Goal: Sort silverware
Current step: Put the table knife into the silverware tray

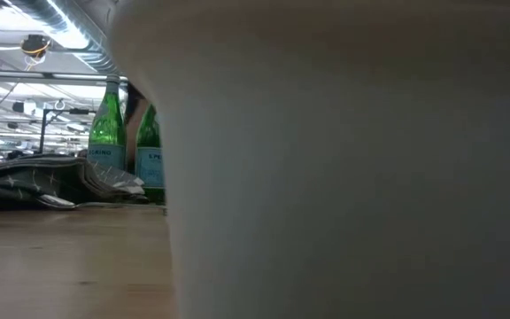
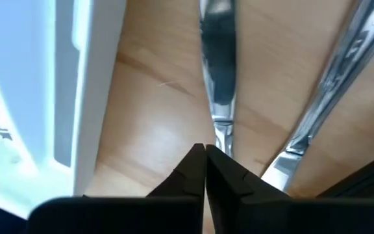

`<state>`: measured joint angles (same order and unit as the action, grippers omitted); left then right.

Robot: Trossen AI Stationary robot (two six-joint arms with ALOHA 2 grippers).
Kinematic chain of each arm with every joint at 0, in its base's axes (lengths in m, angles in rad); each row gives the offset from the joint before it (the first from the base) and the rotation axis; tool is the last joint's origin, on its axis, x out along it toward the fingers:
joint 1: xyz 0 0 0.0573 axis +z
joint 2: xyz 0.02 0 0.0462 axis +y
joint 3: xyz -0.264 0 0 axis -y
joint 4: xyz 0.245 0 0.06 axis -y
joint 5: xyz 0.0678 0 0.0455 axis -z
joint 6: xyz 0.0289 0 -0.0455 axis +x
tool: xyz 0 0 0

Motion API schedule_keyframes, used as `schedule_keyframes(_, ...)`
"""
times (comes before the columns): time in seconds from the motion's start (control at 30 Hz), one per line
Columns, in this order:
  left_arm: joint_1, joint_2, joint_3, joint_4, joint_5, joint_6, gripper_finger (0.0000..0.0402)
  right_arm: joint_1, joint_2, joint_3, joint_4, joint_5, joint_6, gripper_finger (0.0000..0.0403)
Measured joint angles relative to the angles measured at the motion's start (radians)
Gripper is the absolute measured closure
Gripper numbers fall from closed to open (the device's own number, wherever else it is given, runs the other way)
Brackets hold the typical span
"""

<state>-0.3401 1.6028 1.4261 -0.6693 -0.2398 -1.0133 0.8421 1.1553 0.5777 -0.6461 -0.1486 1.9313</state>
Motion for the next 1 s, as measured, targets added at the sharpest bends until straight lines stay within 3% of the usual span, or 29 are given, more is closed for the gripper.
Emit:
schedule_keyframes(0.43, 0.0, 0.0, 0.0, -0.001, 0.0, 0.053, 0.0292, 0.002, 0.035, 0.0, 0.123, -0.001, -0.011, 0.0311)
schedule_keyframes(0.63, -0.003, -0.018, 0.0, -0.048, -0.044, 0.063, 0.0292, 0.002, 0.069, 0.0, 0.093, -0.049, -0.041, 0.0304)
schedule_keyframes(0.87, -0.068, -0.181, -0.005, -0.257, -0.228, 0.056, 0.0293, 0.002, -0.001, 0.0, 0.04, -0.072, -0.056, 0.0307)
schedule_keyframes(1.0, -0.158, -0.268, -0.09, -0.257, -0.351, 0.042, 0.0293, 0.002, -0.085, 0.0, -0.062, -0.072, -0.054, 0.0306)
